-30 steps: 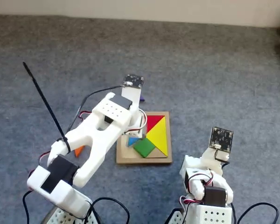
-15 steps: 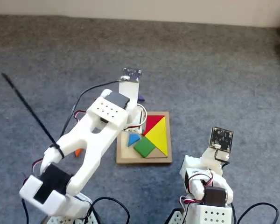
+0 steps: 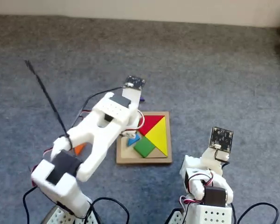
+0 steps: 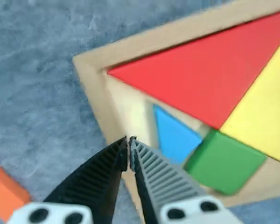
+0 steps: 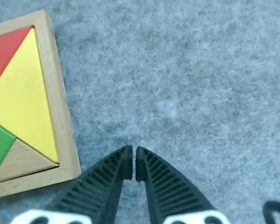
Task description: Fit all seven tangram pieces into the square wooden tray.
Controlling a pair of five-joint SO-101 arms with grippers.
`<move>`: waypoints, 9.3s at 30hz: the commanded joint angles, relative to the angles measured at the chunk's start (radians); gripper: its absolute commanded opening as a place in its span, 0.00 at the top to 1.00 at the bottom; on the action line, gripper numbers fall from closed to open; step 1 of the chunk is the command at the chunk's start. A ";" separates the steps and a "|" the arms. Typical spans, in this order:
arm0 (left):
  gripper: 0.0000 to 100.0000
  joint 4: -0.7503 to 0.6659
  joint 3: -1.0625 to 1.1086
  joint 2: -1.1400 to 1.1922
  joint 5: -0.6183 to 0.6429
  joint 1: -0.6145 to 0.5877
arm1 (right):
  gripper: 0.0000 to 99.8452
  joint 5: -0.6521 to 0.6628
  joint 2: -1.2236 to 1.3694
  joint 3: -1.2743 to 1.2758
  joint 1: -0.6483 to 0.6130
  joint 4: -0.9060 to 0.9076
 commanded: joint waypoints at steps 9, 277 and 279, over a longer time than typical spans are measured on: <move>0.97 -0.008 -0.116 0.068 -0.003 0.107 | 0.97 0.006 -0.022 0.136 -0.012 0.008; 0.94 0.178 -0.272 0.050 0.181 -0.125 | 0.97 0.006 -0.022 0.136 -0.042 0.008; 0.94 0.155 -0.272 0.073 0.181 -0.091 | 0.97 0.006 -0.022 0.136 -0.042 0.008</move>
